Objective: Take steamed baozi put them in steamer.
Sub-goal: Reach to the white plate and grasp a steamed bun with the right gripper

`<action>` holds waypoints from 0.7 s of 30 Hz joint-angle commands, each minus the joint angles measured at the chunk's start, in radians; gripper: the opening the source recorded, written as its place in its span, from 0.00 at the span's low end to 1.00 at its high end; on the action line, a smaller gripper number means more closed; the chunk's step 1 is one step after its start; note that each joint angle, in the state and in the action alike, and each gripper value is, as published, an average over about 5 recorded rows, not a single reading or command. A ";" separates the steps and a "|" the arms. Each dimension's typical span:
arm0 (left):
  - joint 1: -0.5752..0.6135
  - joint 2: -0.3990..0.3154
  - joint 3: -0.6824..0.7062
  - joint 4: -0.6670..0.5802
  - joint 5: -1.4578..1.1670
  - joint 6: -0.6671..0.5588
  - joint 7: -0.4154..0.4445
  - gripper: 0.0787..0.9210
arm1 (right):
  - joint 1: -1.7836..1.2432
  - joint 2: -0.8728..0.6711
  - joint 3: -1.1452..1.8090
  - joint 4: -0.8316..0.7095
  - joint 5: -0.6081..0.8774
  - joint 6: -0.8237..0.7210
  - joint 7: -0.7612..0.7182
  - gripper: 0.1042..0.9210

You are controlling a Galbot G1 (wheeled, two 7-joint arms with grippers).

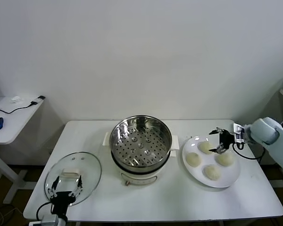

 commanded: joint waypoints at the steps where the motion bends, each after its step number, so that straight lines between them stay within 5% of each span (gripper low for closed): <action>1: 0.000 -0.001 -0.002 0.009 0.006 -0.005 0.001 0.88 | 0.291 0.155 -0.350 -0.253 -0.032 0.011 -0.143 0.88; 21: -0.018 0.003 -0.034 0.054 0.003 -0.025 0.006 0.88 | 0.129 0.366 -0.228 -0.484 -0.143 0.023 -0.079 0.88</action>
